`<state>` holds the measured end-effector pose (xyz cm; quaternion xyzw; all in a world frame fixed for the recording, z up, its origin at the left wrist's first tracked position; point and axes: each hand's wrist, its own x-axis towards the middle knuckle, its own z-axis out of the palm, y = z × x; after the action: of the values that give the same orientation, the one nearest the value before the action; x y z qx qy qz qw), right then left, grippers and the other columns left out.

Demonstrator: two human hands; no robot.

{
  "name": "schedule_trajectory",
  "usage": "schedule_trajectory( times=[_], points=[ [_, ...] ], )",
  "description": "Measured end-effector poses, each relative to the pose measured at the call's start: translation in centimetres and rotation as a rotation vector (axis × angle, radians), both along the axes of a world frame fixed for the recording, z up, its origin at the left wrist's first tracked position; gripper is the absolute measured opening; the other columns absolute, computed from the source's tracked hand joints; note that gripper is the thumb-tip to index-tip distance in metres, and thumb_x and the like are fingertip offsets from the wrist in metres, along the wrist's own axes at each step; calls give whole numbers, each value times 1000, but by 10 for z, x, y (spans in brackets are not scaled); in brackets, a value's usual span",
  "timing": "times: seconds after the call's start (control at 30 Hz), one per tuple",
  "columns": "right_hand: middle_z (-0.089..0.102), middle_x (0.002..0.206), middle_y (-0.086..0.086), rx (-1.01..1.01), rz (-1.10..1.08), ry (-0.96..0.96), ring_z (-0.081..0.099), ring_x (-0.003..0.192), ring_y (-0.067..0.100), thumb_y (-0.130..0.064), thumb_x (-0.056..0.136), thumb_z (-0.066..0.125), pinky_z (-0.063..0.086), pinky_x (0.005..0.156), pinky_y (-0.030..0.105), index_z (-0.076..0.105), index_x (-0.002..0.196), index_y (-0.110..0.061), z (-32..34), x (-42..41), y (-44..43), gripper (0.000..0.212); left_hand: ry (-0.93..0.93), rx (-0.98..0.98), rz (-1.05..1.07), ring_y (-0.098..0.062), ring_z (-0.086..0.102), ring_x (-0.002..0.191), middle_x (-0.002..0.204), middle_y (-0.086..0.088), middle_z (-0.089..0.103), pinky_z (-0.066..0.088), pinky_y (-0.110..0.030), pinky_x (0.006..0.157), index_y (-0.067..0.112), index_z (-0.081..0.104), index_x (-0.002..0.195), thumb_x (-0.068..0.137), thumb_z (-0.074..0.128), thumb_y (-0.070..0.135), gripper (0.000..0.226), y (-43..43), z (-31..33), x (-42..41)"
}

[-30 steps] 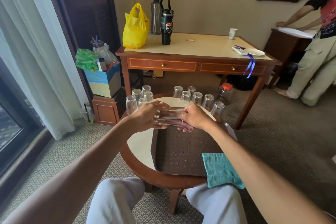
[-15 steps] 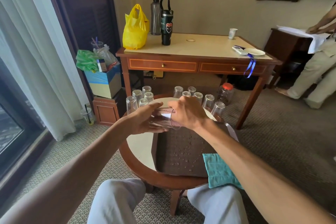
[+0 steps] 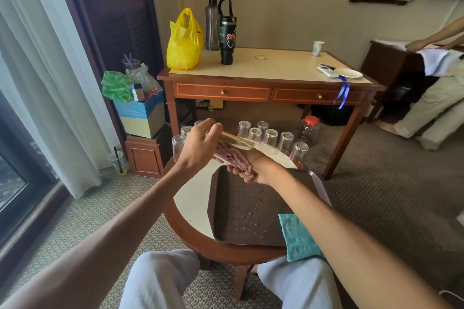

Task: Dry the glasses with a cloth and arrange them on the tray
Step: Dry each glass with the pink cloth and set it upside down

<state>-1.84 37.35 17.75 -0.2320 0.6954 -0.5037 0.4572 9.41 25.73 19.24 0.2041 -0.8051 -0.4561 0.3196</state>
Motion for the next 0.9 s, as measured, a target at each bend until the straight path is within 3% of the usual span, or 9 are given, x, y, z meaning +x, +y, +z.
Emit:
schedule_trajectory(
  times=[0.17,0.27,0.33,0.47,0.6,0.7,0.77,0.83,0.9],
  points=[
    [61,51,5,-167,-90,1393,43,38,11,-10,89,63,35,38,23,73,72,-3,15,-3,5,21,-76,735,-253,-25,65,91,91,-12,66,54,-32,76,12,66,90,105,51,35,31,-12,1,3],
    [59,45,1,-281,-51,1733,40,35,14,-34,78,83,26,44,16,76,67,-14,17,0,10,24,-197,912,-250,-26,70,102,102,-12,72,56,-37,90,12,67,109,102,54,47,38,-12,4,8],
    [60,47,0,-287,-85,1852,46,36,13,-33,76,82,17,48,12,76,67,-15,18,5,10,21,-285,932,-220,-25,75,93,100,-11,74,62,-37,81,12,64,115,104,53,43,35,-9,7,10],
    [72,69,7,-156,-145,1467,66,59,23,-6,85,61,32,49,20,77,84,-10,3,1,5,16,-268,800,-72,-26,77,83,96,-13,72,64,-40,70,12,60,110,107,50,30,21,1,12,5],
    [70,98,6,220,-118,1102,69,93,32,-31,92,68,50,60,33,60,117,-5,-5,-1,-4,37,-162,396,-2,-29,70,91,91,-11,65,62,-46,84,14,61,92,106,45,26,25,0,13,1],
    [75,81,7,149,-24,265,68,67,27,-58,97,50,41,46,23,65,107,-5,-4,2,-6,56,-105,119,-27,-20,65,86,91,-7,64,55,-28,71,9,63,95,106,45,26,27,-4,9,3],
    [69,71,5,47,42,-27,53,44,12,-56,101,41,35,39,18,66,91,-9,-4,3,-1,53,-63,67,-60,-17,67,90,95,-6,66,54,-20,72,6,65,104,107,47,27,28,-5,6,4],
    [64,67,6,-33,22,64,49,39,9,-45,104,43,31,35,16,66,94,-10,-1,5,1,43,-34,193,-100,-19,69,93,100,-9,67,57,-24,75,6,65,109,107,51,27,25,-9,3,5],
    [65,62,9,-56,-19,527,58,41,16,-26,103,50,33,34,19,71,96,-9,5,3,1,28,-33,518,-208,-23,68,94,103,-13,66,57,-31,78,8,64,107,105,55,27,21,-15,2,5]
  ],
)
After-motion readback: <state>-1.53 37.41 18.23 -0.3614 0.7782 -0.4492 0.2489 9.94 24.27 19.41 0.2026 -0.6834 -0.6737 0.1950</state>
